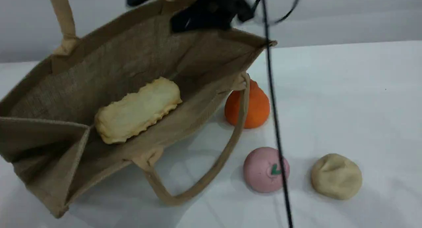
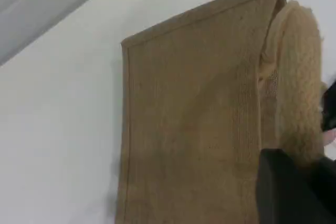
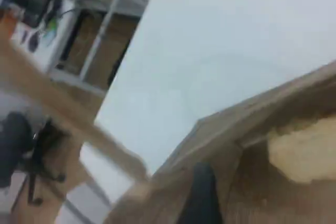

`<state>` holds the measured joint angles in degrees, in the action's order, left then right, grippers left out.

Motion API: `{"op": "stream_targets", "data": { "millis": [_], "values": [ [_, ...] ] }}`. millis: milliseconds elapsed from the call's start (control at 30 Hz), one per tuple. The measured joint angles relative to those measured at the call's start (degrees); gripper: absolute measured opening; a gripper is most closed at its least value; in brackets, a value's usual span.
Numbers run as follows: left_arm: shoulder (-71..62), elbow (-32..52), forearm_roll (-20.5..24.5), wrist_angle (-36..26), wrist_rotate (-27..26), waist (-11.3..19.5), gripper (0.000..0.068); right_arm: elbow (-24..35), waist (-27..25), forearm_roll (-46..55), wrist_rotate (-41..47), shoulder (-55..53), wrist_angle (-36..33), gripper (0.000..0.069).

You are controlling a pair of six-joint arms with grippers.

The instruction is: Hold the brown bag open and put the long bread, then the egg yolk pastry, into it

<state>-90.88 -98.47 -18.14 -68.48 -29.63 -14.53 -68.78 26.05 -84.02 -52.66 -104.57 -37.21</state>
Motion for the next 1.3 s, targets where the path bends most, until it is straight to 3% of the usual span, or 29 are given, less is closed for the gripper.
{"op": "stream_targets", "data": {
  "millis": [200,300,433,567,767,900,1300],
  "values": [
    [0.00,0.00,0.12,-0.50,0.00,0.00,0.0091,0.47,-8.53,23.29,13.53,6.71,-11.34,0.0495],
    [0.00,0.00,0.12,-1.61,0.00,0.00,0.0091,2.90,-10.24,36.36,22.32,6.88,-14.62,0.0468],
    [0.00,0.00,0.12,-1.55,0.00,0.00,0.0091,8.83,-10.07,50.78,32.55,6.83,-13.72,0.0454],
    [0.05,0.00,0.01,-1.55,0.00,0.00,0.0091,15.94,-10.07,60.28,36.68,6.83,-5.12,0.0451],
    [0.05,0.00,0.01,-1.55,0.00,0.00,0.0091,23.23,-10.07,62.91,37.62,6.47,7.36,0.0450],
    [0.05,0.00,-0.04,-1.55,0.05,0.00,0.0091,23.86,-10.07,61.34,37.67,4.46,13.67,0.0450],
    [0.05,0.00,-0.04,-1.48,0.17,0.00,0.0091,23.80,-10.07,60.06,37.56,-8.59,19.48,0.0449]
  ]
}}
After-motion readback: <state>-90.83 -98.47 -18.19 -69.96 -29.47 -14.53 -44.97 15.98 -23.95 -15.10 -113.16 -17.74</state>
